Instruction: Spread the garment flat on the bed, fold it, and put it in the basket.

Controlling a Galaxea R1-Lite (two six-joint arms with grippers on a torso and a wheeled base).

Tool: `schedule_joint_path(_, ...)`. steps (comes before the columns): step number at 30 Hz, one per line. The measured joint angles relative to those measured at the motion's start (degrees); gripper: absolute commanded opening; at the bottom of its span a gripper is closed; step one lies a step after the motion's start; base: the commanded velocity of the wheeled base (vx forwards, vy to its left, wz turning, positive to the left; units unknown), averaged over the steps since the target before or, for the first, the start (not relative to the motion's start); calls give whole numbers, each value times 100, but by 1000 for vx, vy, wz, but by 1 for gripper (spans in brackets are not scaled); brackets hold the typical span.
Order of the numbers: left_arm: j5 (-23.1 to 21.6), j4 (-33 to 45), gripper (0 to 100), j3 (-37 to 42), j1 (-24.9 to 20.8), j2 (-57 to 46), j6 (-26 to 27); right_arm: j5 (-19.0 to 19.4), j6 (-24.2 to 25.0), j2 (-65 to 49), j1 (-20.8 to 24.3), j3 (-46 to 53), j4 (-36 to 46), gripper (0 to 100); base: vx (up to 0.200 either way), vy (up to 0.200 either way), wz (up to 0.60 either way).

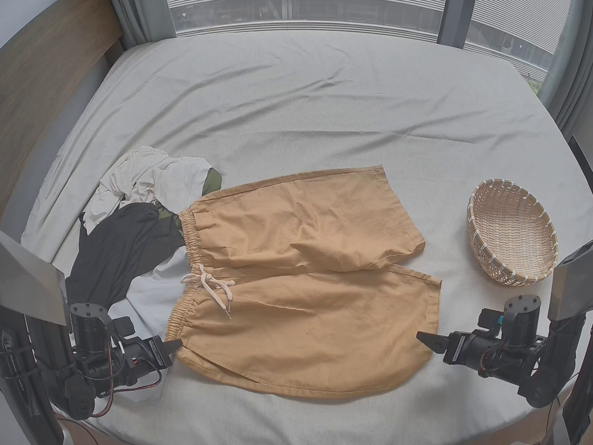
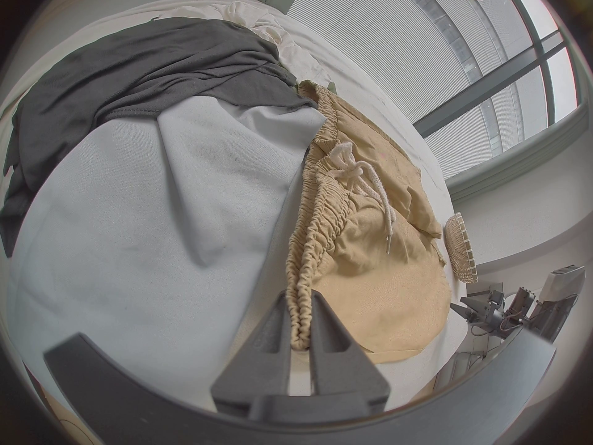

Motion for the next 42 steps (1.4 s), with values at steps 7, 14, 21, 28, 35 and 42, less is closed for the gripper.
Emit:
schedule_joint_path(7,2,-9,0,2,-39,-9,-6,55,323,317,514,-56,-9,100,0,0,0)
schedule_joint_path(14,5,-11,0,0,-102,-20,-9,306,542,157,800,-89,-7,100,0,0,0)
schedule_joint_path(21,5,-11,0,0,-113,-24,-11,323,541,-85,724,-6,-5,100,0,0,0)
schedule_joint_path(28,5,-11,0,0,-116,-24,-9,222,419,-23,556,0,-7,100,0,0,0)
schedule_joint_path(35,5,-11,0,0,-116,-24,-9,77,315,438,514,-149,-11,100,0,0,0)
schedule_joint_path(42,5,-9,0,0,-102,-26,-9,93,356,661,586,-386,-11,100,0,0,0)
